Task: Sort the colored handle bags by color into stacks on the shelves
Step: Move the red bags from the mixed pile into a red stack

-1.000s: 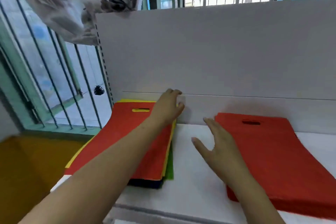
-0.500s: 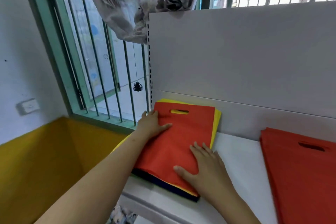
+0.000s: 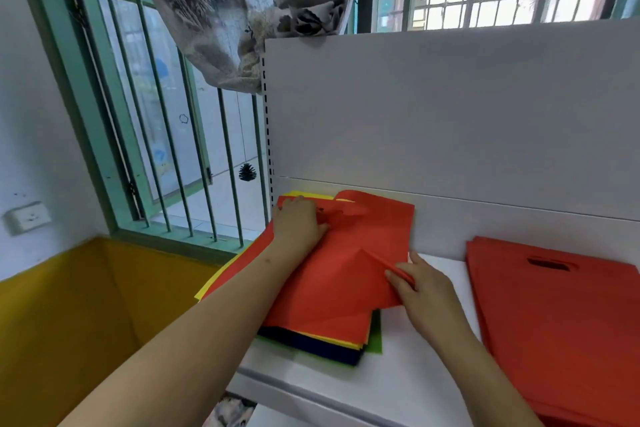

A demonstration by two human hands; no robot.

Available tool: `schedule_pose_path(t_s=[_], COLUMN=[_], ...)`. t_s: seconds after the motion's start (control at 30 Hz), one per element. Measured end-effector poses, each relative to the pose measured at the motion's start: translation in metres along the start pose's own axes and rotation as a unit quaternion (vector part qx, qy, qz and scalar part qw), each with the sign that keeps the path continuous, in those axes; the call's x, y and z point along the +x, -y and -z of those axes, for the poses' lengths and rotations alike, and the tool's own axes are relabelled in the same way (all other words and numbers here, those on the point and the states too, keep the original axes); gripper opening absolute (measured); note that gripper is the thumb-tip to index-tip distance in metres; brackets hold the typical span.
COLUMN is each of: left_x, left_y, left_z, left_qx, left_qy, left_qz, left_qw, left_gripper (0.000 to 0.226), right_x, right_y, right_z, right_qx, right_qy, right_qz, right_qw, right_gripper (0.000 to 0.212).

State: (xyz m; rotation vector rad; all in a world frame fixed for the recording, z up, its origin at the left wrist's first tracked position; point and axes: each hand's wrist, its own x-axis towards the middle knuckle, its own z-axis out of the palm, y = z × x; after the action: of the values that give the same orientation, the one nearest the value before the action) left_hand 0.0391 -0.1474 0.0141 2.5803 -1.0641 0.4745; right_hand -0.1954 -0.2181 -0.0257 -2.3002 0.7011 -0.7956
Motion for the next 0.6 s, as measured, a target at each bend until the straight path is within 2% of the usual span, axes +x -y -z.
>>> schedule_pose_path(t_s=[0.13, 0.23, 0.33, 0.5, 0.6], left_x=[0.005, 0.004, -0.004, -0.025, -0.037], left_y=[-0.054, -0.109, -0.167, -0.249, -0.278], left_z=[0.015, 0.014, 0.001, -0.036, -0.066], left_qx=[-0.077, -0.167, -0.21, -0.245, -0.2], left_qy=[-0.032, -0.004, 0.025, 0.071, 0.087], left_qz=[-0.075, -0.114, -0.151, -0.201, -0.218], left_qw=[0.994, 0.979, 0.966, 0.946, 0.951], left_gripper=[0.03, 0.028, 0.03, 0.039, 0.047], right_x=[-0.01, -0.026, -0.054, -0.103, -0.126], right_y=[-0.027, -0.046, -0.067, -0.116, -0.148], right_z=[0.049, 0.096, 0.146, 0.202, 0.206], right_qx=[0.023, 0.001, -0.032, -0.091, -0.149], right_qy=[-0.068, -0.132, -0.186, -0.213, -0.223], right_qz=[-0.06, -0.09, -0.122, -0.219, -0.284], right_qw=[0.996, 0.987, 0.974, 0.948, 0.921], right_gripper=[0.009, 0.027, 0.032, 0.029, 0.026])
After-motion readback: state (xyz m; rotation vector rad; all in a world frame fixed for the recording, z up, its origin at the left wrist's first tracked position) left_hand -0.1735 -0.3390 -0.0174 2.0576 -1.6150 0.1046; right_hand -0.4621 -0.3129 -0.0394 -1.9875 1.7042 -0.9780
